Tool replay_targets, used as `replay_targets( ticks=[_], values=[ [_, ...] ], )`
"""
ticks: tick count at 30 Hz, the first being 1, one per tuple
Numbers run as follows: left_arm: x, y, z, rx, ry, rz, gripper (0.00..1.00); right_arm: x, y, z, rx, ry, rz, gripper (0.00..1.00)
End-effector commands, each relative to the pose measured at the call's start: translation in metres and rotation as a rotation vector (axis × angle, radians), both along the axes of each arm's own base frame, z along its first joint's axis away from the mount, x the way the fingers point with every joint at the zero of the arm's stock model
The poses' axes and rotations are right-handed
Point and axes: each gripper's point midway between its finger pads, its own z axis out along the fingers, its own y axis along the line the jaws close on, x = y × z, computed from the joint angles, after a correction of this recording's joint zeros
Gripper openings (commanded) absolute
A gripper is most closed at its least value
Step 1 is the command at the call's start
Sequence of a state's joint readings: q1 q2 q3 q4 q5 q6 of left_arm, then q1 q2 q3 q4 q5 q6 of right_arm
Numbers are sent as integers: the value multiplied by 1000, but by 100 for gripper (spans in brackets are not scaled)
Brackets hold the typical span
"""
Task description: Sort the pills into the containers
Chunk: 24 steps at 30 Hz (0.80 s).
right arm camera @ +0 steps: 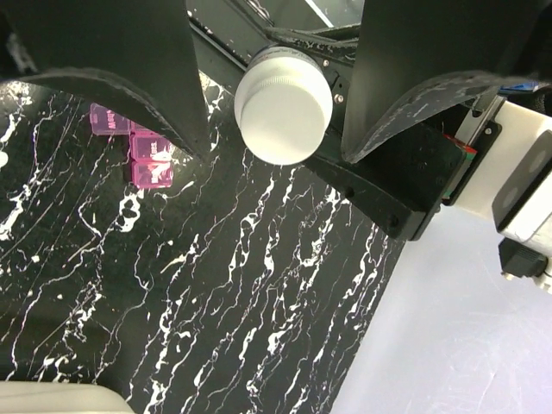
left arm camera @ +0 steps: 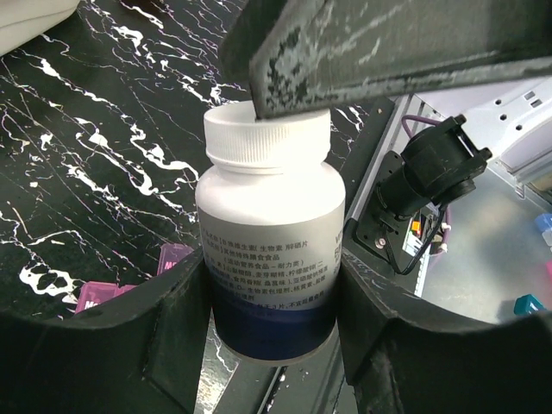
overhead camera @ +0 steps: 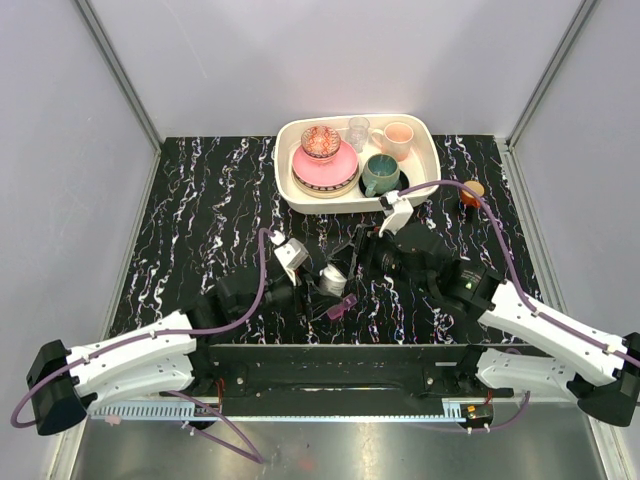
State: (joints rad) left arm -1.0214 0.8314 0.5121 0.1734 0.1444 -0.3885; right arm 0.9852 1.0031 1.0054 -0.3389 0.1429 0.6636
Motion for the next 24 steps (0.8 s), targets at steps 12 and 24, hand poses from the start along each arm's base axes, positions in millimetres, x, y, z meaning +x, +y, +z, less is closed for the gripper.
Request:
replay_targets(
  ticks=[12, 24],
  values=[
    [10, -7, 44, -101, -72, 29, 0, -4, 4, 1, 16, 16, -4, 68],
    [7, -8, 50, -115, -86, 10, 0, -1, 8, -8, -11, 26, -1, 64]
  ],
)
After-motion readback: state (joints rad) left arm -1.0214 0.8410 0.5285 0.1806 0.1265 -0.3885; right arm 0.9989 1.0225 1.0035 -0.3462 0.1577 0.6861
